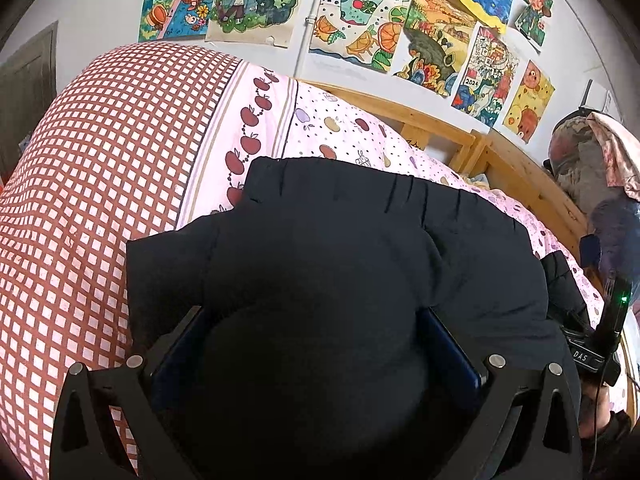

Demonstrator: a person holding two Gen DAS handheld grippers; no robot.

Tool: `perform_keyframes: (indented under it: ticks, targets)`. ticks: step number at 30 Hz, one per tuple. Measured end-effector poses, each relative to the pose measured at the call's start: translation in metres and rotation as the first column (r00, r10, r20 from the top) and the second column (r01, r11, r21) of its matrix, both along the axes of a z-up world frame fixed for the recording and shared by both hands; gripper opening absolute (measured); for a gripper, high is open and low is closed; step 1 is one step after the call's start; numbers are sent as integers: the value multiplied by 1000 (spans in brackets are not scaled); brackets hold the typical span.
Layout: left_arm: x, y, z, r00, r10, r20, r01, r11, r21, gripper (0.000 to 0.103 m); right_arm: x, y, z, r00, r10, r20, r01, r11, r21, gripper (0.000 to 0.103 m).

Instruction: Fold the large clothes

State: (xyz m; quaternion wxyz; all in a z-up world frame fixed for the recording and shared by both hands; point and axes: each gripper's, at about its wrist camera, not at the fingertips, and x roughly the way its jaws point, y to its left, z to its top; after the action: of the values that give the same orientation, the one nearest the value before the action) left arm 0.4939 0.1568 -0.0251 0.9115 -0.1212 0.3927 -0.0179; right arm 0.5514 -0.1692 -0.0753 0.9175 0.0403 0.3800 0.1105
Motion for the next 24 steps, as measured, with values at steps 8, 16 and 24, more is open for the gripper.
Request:
perform_keyframes:
  ticks: [8,16,24]
  targets:
    - [-5,-2,0,1000,-5,10,5,1000,10,103,-10,-2,5,999,-12,35,13,1000,-2,102]
    - [-37,-1,11,995,2,104,1,1000,-24,103,-40,-24,23,993,-10,118,0,996,84,102]
    - [-84,47,51,974,119,192,-65,963,-263,103,-77,-42,52,984,-11,177,-11,992,125,102]
